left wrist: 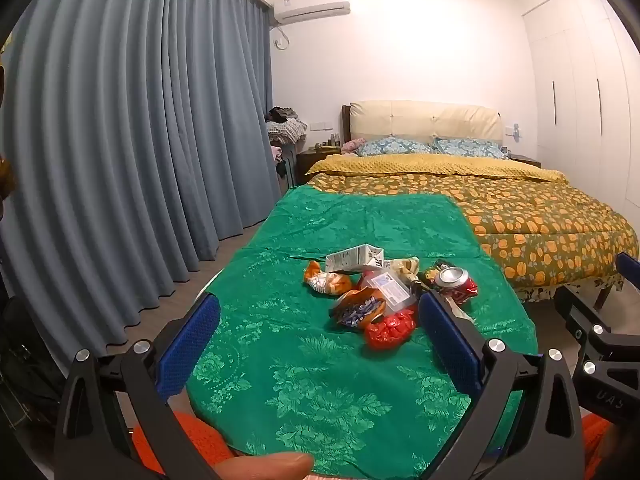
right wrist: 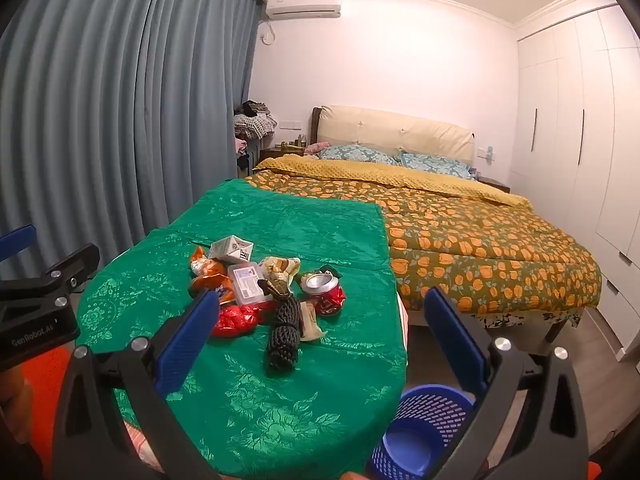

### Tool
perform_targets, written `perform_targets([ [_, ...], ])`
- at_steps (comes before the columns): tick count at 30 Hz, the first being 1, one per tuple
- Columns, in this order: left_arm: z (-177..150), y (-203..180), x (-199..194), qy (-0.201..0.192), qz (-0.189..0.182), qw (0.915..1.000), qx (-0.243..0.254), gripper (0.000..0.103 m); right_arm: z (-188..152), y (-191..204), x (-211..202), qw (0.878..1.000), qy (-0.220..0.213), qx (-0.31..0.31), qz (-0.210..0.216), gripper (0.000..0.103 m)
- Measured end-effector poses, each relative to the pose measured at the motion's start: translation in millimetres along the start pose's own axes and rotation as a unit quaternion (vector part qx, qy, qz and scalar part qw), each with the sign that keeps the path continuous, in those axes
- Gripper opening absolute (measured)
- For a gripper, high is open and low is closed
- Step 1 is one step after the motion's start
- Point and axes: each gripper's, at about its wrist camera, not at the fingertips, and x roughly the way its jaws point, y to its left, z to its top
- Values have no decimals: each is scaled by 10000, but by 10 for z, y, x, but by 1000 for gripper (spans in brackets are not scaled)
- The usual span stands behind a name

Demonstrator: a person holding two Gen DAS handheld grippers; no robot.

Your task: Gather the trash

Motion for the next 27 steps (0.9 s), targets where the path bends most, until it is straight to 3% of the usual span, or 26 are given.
perform_targets([
  [27,3,4,3,48,-34,10000,-45,99,1,14,4,10000,22,2,-2,99],
])
